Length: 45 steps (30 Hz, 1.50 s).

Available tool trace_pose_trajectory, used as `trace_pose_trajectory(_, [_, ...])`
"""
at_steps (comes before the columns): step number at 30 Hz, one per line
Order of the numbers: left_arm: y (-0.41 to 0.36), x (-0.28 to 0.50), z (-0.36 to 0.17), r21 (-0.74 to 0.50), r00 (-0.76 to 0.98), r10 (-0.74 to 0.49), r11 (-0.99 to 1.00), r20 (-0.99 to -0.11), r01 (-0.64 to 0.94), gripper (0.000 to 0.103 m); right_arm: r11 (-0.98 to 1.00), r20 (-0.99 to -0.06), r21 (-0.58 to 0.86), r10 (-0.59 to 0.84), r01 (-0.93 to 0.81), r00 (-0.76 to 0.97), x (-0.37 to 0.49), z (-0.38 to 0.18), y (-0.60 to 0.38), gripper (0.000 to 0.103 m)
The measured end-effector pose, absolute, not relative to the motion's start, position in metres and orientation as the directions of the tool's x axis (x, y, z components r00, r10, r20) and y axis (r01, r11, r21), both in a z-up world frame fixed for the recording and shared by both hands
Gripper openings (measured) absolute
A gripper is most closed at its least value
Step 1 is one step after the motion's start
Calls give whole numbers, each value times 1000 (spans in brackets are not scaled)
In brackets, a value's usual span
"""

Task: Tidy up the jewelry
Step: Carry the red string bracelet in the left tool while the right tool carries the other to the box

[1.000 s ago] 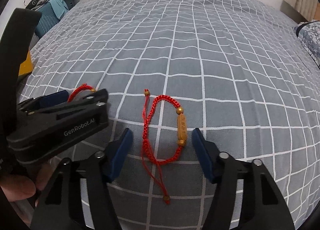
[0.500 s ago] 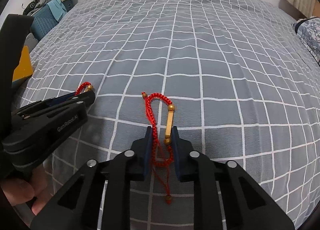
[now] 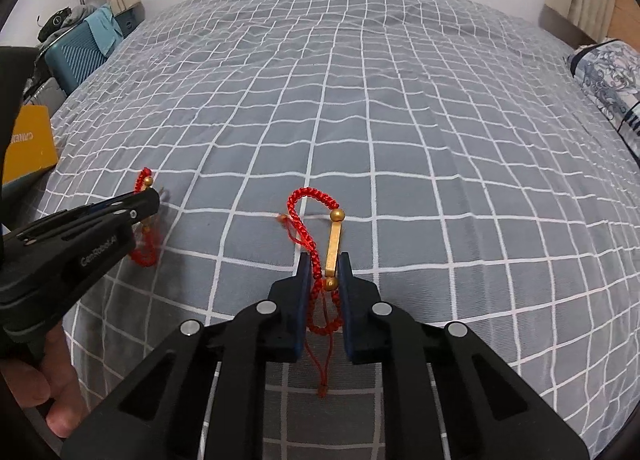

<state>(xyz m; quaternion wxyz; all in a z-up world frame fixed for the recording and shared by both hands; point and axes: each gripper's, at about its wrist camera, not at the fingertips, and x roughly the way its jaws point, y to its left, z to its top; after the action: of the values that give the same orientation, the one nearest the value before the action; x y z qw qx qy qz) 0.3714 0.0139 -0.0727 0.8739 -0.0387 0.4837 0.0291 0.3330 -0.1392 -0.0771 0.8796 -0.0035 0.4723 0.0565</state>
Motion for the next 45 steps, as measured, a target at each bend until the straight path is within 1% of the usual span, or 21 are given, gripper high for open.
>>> trace_pose_trajectory(12, [10, 351, -35, -52, 581, -6, 997, -814, -62, 13, 995, -802, 44, 88, -88, 590, 318, -46, -141, 13])
trace_pose_trajectory(26, [8, 303, 30, -56, 696, -4, 997, -718, -53, 13, 997, -741, 28, 67, -69, 668, 287, 1, -141, 13])
trace_pose_trajectory(32, [17, 285, 42, -61, 698, -4, 997, -716, -56, 13, 998, -725, 6, 52, -70, 687, 270, 17, -138, 13])
trace_pose_trajectory(38, [25, 257, 59, -24, 703, 17, 999, -711, -48, 13, 997, -722, -9, 43, -71, 691, 247, 33, -136, 13])
trace_pose_trajectory(42, [42, 231, 68, -37, 695, 4, 998, -719, -44, 13, 997, -727, -7, 47, -75, 685, 235, 44, -129, 13])
trace_pose_trajectory(45, [54, 214, 77, -22, 699, 31, 998, -715, -66, 13, 997, -730, 5, 58, -80, 681, 227, 51, -124, 13])
